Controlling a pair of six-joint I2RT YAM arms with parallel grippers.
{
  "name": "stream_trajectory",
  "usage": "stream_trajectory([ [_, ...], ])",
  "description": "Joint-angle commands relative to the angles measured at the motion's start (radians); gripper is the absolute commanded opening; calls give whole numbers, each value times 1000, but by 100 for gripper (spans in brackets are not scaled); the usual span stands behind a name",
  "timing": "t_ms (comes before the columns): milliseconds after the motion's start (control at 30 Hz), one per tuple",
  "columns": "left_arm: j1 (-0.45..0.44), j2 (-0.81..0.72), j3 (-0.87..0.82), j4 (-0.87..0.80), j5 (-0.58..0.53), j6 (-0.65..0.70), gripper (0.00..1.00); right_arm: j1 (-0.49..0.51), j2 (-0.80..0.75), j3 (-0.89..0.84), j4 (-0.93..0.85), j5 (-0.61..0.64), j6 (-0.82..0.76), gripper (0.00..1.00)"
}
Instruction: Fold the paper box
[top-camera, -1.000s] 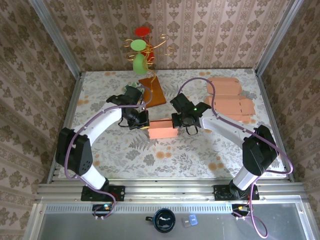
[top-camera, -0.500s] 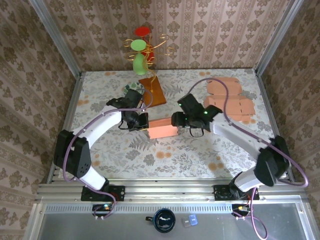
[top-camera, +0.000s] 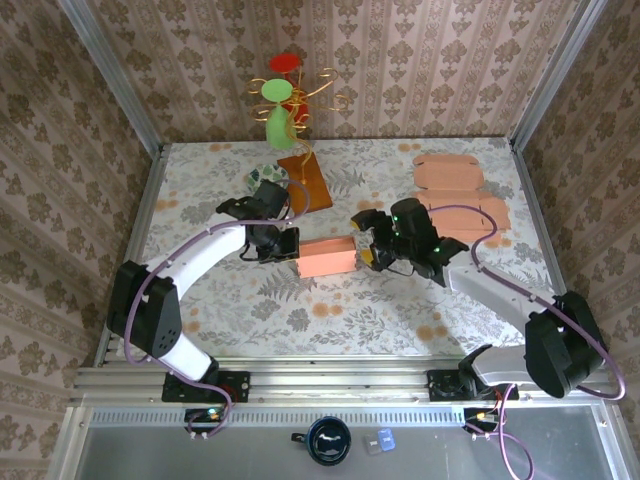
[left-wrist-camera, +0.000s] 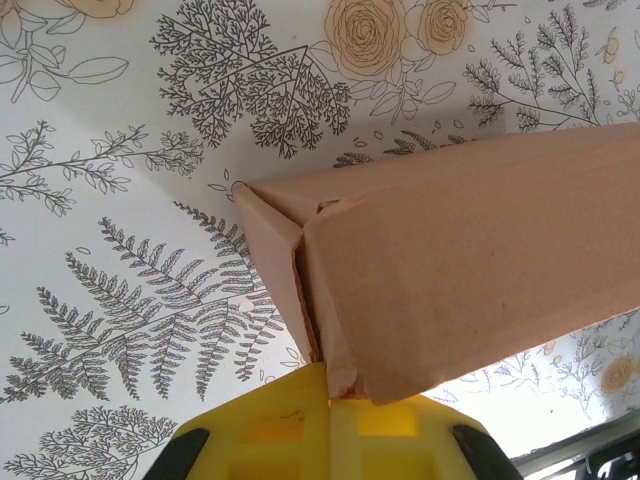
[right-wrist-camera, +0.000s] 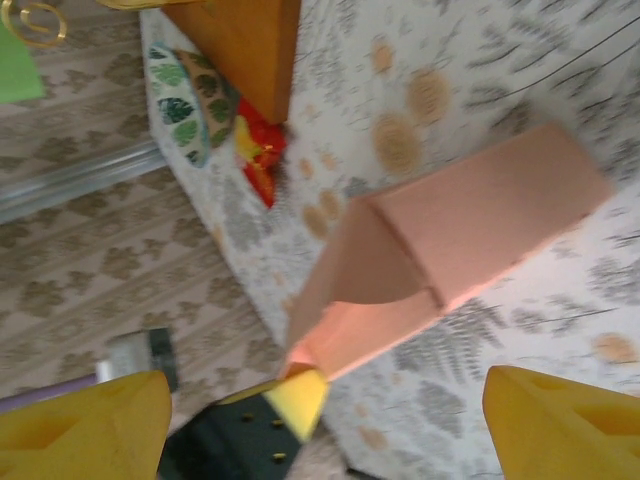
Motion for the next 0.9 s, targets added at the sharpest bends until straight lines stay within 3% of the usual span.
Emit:
stream_trajectory([
  [0,-8,-11,-11,-21,-25,-13,0,6,46,-12,106,-49,125,80],
  [367,-9,-8,-5,-22,-26,-17,0,8,114,-18,74,-87,120,73],
  [800,-9,-5,13,-31,-26,-17,0,-12,166,-23,67,-92,84,47],
  [867,-9,-9,16,-33,-19,-24,4,-12,167,-25,56,-90,77,45],
])
